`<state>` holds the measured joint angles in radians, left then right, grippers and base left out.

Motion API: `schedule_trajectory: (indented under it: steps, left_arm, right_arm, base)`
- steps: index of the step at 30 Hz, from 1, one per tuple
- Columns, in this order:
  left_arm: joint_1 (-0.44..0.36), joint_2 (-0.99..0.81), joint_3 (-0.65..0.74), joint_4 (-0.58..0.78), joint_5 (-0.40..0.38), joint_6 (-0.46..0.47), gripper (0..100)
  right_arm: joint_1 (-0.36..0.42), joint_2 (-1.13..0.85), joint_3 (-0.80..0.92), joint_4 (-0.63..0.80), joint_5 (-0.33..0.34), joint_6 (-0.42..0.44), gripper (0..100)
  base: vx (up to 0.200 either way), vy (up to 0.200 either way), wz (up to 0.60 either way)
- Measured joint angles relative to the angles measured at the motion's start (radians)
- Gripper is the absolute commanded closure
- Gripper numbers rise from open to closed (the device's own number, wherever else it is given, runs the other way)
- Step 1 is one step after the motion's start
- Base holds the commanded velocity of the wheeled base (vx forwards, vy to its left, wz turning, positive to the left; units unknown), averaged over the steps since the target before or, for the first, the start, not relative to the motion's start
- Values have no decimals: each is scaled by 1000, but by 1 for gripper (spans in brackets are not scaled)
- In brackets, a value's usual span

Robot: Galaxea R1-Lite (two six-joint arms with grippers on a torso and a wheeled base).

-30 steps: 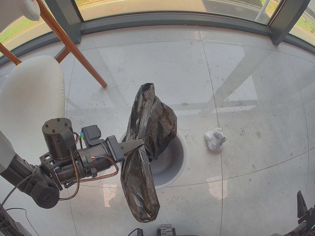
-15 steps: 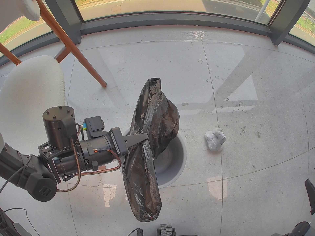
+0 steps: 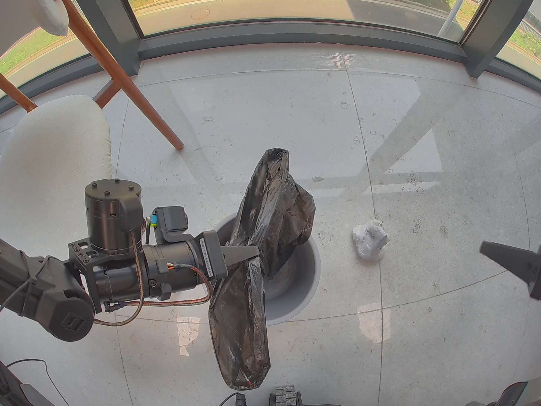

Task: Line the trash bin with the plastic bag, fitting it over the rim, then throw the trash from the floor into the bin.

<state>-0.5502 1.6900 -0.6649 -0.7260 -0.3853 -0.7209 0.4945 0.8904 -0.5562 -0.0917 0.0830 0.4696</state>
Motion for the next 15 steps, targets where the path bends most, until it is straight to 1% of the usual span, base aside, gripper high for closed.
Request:
schedule_trajectory:
  steps: [5, 7, 10, 15]
  left_arm:
    - [-15, -20, -22, 53, 6, 21, 100]
    - [-19, -25, -28, 72, 11, 45, 100]
    - [-23, -32, -36, 116, 23, 90, 100]
    - [-30, -37, -51, 170, 47, 143, 100]
  right_arm:
    - [109, 179, -146, 5, 9, 194, 0]
    - [146, 246, -200, 7, 10, 243, 0]
    - [188, 347, -279, 28, 9, 278, 0]
    - [222, 511, -421, 104, 6, 301, 0]
  base:
    - [0, 0, 0]
    - [0, 0, 0]
    - [0, 0, 0]
    - [0, 0, 0]
